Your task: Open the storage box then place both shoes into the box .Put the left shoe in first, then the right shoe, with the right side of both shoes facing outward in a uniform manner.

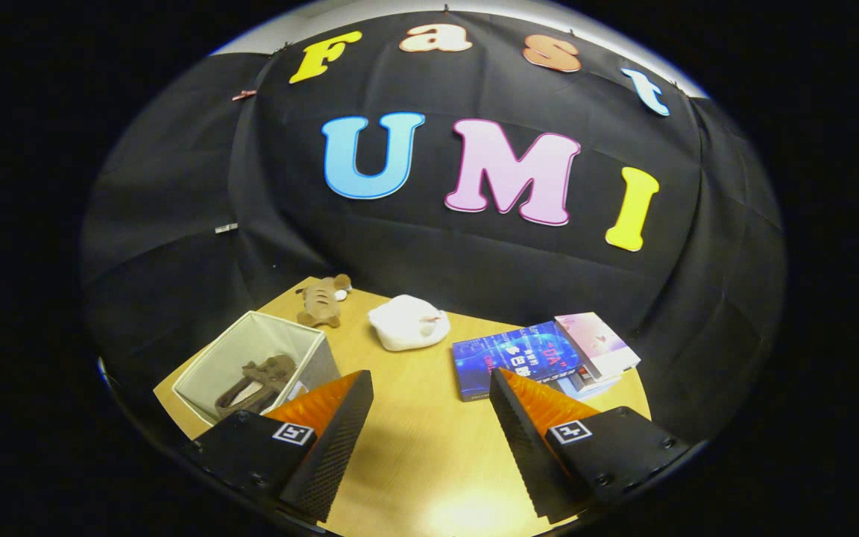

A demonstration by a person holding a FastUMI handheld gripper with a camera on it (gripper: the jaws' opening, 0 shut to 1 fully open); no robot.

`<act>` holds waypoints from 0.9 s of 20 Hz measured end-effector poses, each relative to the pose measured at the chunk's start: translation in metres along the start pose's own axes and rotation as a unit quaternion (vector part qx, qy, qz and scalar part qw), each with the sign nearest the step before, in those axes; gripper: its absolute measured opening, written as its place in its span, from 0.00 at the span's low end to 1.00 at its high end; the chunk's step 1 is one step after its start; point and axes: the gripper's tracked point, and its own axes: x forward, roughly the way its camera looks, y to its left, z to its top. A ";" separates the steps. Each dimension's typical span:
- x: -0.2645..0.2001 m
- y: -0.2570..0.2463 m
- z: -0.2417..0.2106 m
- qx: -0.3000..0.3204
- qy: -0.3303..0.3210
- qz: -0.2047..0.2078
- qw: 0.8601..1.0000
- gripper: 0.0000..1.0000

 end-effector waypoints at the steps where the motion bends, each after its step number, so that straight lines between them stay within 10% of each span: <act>1: -0.005 -0.014 0.004 0.005 -0.011 -0.003 1.000 0.98; 18: -0.046 -0.141 0.004 0.029 -0.062 -0.042 0.997 0.98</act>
